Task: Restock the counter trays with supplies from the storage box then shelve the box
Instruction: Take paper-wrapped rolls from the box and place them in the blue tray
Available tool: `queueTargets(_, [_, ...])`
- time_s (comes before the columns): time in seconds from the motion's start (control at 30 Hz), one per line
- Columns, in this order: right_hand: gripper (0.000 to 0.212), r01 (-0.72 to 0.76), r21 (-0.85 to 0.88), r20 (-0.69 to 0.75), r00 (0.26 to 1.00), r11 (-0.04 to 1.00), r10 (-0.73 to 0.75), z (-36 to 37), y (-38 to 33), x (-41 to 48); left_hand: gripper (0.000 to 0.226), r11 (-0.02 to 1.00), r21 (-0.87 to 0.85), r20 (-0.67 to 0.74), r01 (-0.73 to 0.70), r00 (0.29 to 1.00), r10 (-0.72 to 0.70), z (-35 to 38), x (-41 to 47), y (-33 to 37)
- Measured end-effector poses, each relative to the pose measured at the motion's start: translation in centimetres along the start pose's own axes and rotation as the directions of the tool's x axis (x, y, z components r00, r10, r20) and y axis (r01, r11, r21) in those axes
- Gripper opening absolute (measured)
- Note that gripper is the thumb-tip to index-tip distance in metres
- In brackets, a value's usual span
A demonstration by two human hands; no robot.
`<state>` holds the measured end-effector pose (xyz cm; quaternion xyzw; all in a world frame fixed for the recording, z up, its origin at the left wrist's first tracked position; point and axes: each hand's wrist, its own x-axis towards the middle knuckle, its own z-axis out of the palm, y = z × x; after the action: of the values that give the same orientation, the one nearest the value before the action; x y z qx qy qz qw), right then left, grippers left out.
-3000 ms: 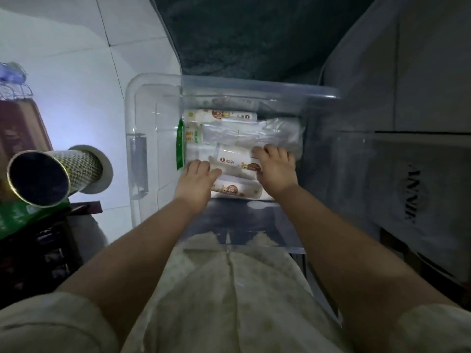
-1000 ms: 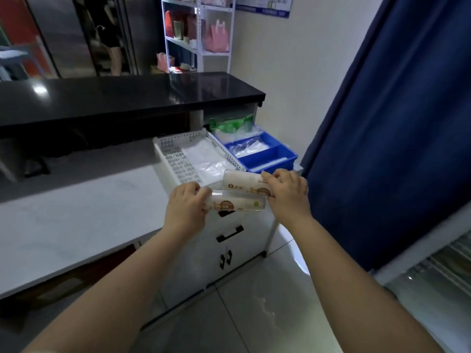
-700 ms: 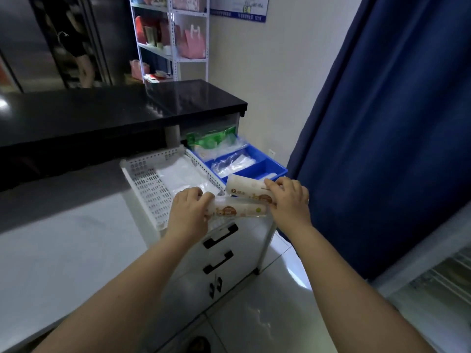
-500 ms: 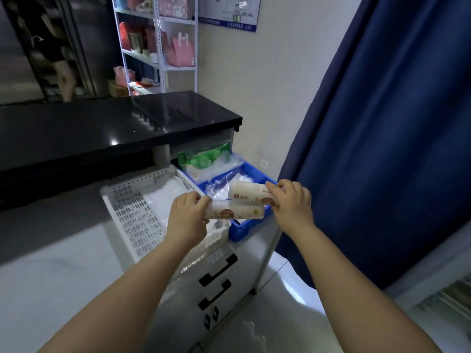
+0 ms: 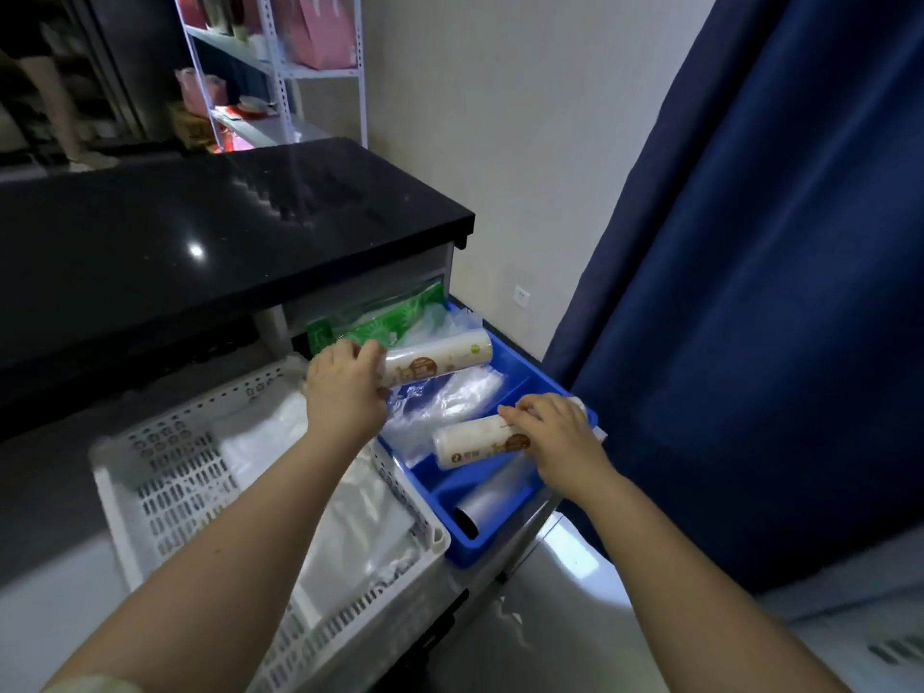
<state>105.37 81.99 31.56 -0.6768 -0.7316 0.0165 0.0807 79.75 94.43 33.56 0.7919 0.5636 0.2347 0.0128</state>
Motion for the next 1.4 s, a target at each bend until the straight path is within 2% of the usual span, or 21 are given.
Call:
queueTargets(0.13, [0.07, 0.161, 0.082, 0.145, 0.974, 0.984, -0.172, 1.8, 3.0, 3.2, 0.05, 0.999, 0.007, 0.018, 0.034, 0.999, -0.034, 2.4, 1.2, 2.2])
queueTargets(0.3, [0.045, 0.324, 0.273, 0.096, 0.928, 0.906, -0.361, 2.7, 6.5, 5.7, 0.051, 0.989, 0.009, 0.002, 0.149, 0.989, -0.149, 4.5, 0.7, 5.6])
queueTargets(0.47, [0.034, 0.439, 0.355, 0.141, 0.848, 0.826, -0.511, 3.4, 8.6, 7.0, 0.054, 0.945, -0.042, -0.026, 0.324, 0.945, -0.326, 5.6, -1.4, 9.1])
queueTargets(0.73, [0.038, 0.561, 0.397, 0.121, 0.752, 0.726, -0.648, 3.3, 8.9, 7.3, 0.056, 0.858, -0.048, -0.131, 0.511, 0.849, -0.512, 5.0, -5.2, 12.1])
queueTargets(0.9, [0.029, 0.577, 0.439, 0.168, 0.701, 0.689, -0.693, 3.4, 8.1, 7.4, 0.055, 0.821, -0.02, -0.162, 0.57, 0.809, -0.565, 3.0, -7.2, 11.5])
queueTargets(1.0, [0.028, 0.662, 0.452, 0.168, 0.595, 0.598, -0.786, 3.0, 5.0, 6.7, 0.052, 0.801, -0.013, -0.18, 0.598, 0.787, -0.591, 1.7, -8.6, 10.6])
queueTargets(1.07, [0.03, 0.742, 0.419, 0.189, 0.492, 0.523, -0.85, 2.9, 2.4, 5.9, 0.05, 0.794, 0.0, -0.209, 0.608, 0.777, -0.594, 1.0, -9.5, 10.1])
queueTargets(1.13, [0.033, 0.799, 0.358, 0.224, 0.428, 0.482, -0.876, 3.1, 0.4, 5.3, 0.051, 0.789, 0.004, -0.233, 0.614, 0.768, -0.596, 0.6, -10.4, 9.6])
queueTargets(1.23, [0.033, 0.84, 0.265, 0.248, 0.414, 0.473, -0.876, 3.3, -0.7, 5.0, 0.053, 0.783, 0.003, -0.244, 0.622, 0.76, -0.602, 0.5, -11.4, 9.2])
queueTargets(1.4, [0.03, 0.823, 0.218, 0.246, 0.474, 0.525, -0.846, 1.9, 0.1, 5.4, 0.053, 0.758, 0.001, -0.232, 0.653, 0.737, -0.635, 0.7, -12.2, 8.4])
